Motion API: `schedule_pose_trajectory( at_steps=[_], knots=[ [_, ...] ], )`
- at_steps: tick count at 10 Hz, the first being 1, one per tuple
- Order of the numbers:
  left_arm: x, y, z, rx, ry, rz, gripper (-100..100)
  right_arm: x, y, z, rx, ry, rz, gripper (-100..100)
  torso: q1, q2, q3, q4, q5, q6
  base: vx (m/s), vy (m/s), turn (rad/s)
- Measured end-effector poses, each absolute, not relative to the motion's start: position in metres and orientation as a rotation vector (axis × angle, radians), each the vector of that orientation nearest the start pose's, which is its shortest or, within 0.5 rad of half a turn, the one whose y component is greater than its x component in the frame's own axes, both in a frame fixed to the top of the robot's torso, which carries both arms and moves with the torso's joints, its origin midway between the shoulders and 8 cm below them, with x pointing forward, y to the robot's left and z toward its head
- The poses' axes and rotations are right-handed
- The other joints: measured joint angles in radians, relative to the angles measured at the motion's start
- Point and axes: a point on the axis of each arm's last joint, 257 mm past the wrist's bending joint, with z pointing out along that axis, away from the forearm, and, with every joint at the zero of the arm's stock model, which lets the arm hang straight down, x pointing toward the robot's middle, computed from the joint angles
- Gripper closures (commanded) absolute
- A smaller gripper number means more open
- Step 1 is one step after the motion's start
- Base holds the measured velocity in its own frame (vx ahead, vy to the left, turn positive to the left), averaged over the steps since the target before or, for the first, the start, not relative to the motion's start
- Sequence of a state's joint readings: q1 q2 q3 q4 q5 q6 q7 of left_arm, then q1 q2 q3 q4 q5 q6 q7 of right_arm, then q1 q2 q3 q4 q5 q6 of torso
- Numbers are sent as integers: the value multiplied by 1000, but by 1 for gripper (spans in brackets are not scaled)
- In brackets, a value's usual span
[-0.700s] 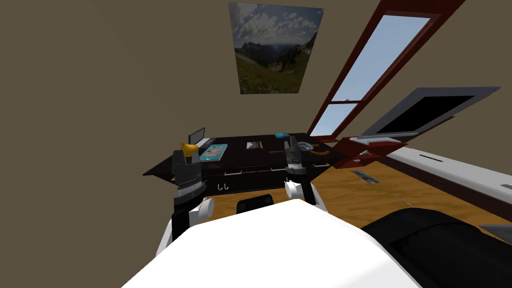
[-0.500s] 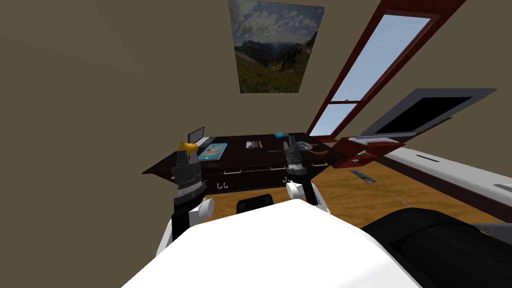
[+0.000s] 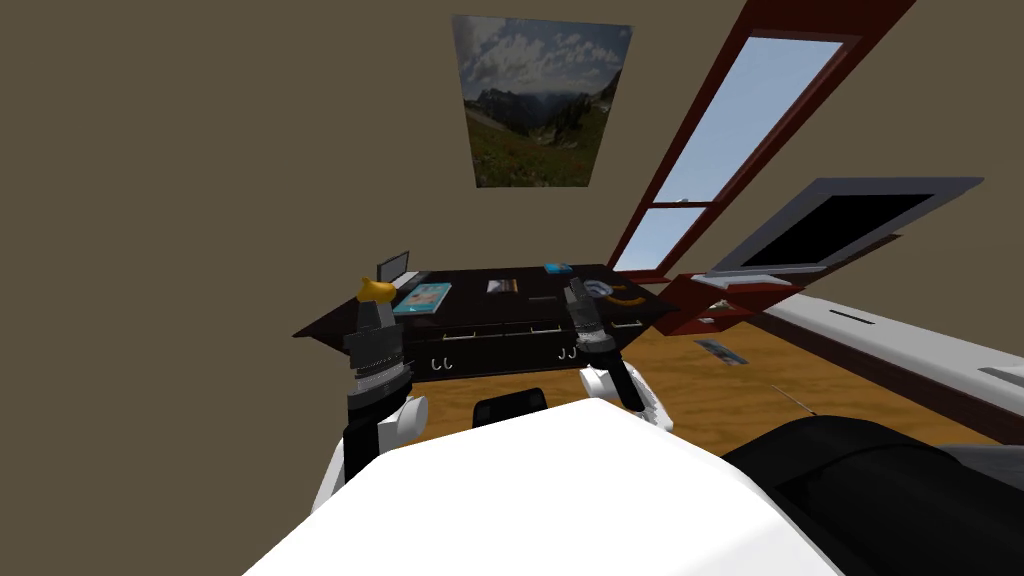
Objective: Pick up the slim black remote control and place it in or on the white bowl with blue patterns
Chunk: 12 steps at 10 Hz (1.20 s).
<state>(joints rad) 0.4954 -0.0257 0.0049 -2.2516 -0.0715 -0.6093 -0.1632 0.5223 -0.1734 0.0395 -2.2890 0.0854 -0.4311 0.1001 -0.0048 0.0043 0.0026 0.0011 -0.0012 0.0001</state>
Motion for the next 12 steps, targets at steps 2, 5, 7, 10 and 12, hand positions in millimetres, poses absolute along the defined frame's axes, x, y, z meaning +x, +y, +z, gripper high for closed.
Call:
schedule_pose_trajectory(
  at_steps=[2,5,7,10,12],
  knots=[
    [332,270,33,-503,610,-1121,0,356,-240,-7,456,929,1153,-100,-1,1,1,0,0,0,-104,-90,36],
    [332,270,33,-502,610,-1121,0,356,-236,-21,395,1013,1125,-100,-2,2,1,0,0,0,-81,-81,40],
    [332,270,33,-502,610,-1121,0,357,-234,-30,351,1067,1107,-100,-2,2,1,0,0,0,-100,-89,59],
    [332,270,33,-503,610,-1121,0,357,-232,-44,279,1150,1079,-100,-2,2,1,0,-1,0,-104,-94,73],
    [332,270,33,-503,610,-1121,0,357,-231,-56,231,1209,1058,-100,-1,1,1,0,0,0,-99,-70,92]
  ],
)
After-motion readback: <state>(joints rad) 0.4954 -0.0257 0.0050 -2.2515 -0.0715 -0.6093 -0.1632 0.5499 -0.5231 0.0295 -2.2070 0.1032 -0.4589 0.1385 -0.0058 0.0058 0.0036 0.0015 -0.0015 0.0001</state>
